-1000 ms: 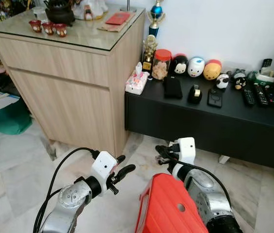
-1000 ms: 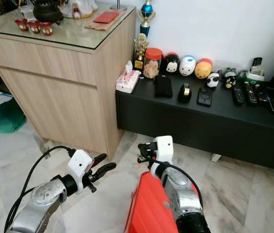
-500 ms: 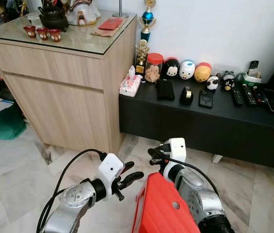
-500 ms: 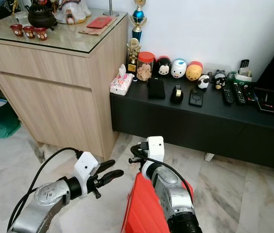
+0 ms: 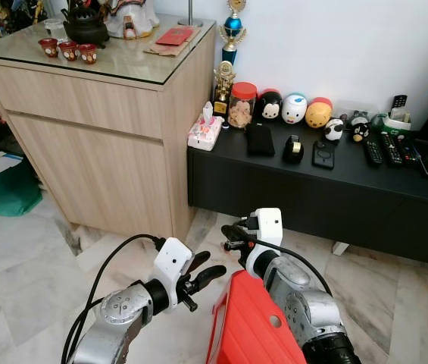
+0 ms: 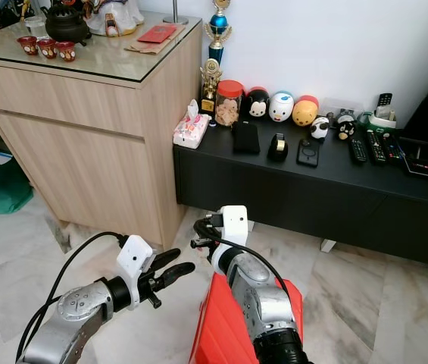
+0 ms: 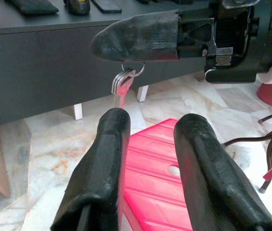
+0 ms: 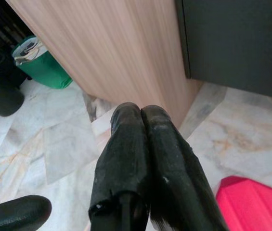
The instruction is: Hang keys on a hook
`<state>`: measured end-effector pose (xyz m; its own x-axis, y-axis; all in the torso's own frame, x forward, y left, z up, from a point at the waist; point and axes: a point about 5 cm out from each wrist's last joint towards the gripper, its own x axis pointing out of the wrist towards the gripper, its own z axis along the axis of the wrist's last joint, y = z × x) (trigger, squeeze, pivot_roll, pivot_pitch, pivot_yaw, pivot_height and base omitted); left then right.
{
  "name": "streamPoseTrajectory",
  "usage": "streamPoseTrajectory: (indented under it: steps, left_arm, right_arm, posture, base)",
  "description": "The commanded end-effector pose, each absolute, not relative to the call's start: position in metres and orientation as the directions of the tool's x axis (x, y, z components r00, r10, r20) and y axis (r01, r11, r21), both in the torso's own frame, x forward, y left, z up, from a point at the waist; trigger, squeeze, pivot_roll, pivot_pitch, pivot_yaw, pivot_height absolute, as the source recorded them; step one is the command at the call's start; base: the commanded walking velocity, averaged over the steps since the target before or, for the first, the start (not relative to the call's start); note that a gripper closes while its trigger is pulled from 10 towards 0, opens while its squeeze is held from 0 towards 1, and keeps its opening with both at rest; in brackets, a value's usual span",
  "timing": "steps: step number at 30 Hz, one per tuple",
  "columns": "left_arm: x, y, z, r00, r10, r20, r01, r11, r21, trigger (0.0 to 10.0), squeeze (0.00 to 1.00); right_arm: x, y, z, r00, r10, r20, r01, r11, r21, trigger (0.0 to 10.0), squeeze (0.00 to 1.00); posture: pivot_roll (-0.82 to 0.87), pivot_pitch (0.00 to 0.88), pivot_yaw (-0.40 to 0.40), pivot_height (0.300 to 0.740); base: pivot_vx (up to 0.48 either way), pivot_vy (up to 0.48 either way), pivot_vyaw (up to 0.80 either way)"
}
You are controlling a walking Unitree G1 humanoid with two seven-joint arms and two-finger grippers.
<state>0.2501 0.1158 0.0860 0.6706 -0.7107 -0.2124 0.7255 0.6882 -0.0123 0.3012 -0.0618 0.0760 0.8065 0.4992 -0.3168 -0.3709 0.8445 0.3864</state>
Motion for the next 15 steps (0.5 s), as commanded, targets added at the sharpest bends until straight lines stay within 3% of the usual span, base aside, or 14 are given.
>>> streamPoseTrajectory:
  steps: [1,15]
  left_arm:
    - [0.248,0.114,0.083,0.660,-0.716,-0.228,0.730,0.683,-0.034,10.0,0.00]
    - [0.251,0.111,0.080,0.674,-0.704,-0.223,0.717,0.696,-0.031,10.0,0.00]
  right_arm:
    - [0.303,-0.052,0.087,0.809,0.516,-0.282,-0.386,0.828,0.407,10.0,0.00]
    - [0.300,-0.038,0.097,0.780,0.568,-0.263,-0.426,0.789,0.443,10.0,0.00]
  posture:
    - [0.12,0.000,-0.102,0.740]
    - [0.11,0.000,-0.108,0.740]
  base:
    - [0.000,0.000,0.00]
    - [0.000,0.000,0.00]
